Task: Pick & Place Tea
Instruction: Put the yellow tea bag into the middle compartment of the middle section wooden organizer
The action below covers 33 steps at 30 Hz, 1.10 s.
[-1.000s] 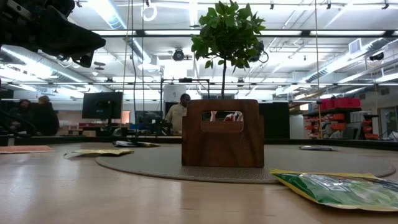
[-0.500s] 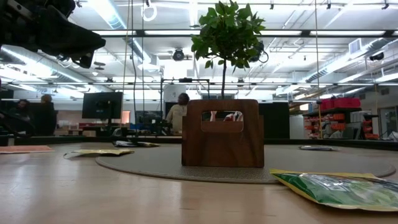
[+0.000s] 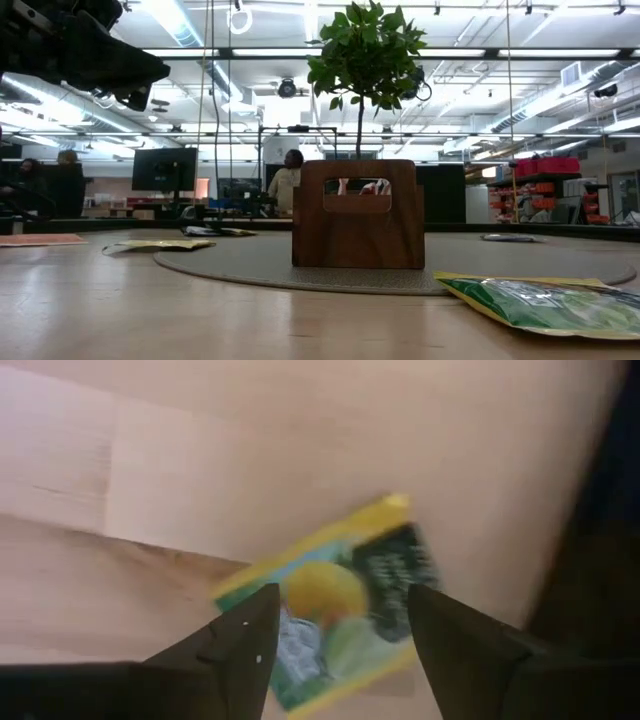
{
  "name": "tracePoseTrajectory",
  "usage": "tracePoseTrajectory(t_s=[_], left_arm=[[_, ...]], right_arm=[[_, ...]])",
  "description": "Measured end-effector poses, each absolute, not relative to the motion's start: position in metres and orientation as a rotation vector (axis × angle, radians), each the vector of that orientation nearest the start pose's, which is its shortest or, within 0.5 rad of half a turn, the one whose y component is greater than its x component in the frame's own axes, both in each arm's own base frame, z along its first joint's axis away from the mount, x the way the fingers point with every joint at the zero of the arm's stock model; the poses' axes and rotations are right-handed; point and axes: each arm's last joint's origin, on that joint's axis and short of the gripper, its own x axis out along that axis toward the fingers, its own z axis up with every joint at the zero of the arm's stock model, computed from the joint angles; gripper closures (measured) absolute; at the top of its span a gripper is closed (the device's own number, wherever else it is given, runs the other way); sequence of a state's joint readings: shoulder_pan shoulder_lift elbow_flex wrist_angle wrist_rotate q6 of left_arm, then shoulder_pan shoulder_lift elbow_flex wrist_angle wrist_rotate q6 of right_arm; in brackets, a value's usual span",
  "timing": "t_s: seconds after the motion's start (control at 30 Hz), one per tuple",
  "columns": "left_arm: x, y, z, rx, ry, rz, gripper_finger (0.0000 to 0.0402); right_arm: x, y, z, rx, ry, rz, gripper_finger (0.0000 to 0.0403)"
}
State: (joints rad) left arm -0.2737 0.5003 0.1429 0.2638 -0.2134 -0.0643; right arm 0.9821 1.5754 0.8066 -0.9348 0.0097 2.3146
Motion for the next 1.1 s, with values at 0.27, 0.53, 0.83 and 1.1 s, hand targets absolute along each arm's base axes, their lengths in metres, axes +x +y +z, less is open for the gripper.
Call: tracePoseTrajectory(t_s=[0.27, 0.53, 0.83, 1.1], left_arm=[[0.135, -0.032, 0.189, -0.038, 0.105, -0.057, 0.0333], [0.140, -0.033, 0.188, -0.033, 0.110, -0.057, 0.0333], [0.141, -0.033, 0.186, -0.039, 0.121, -0.056, 0.0333], [0.141, -0.033, 0.186, -0.044, 0.120, -0.056, 0.0333]], right_arm=[[0.115, 0.175, 0.146, 0.901, 1.283, -1.141, 0.0175], [0.110, 0.170, 0.160, 0.892, 1.320, -1.175, 0.0187], [0.110, 0.174, 0.155, 0.882, 1.343, -1.180, 0.0205], [0.108, 0.171, 0.131, 0.979, 1.337, -1.076, 0.0213]])
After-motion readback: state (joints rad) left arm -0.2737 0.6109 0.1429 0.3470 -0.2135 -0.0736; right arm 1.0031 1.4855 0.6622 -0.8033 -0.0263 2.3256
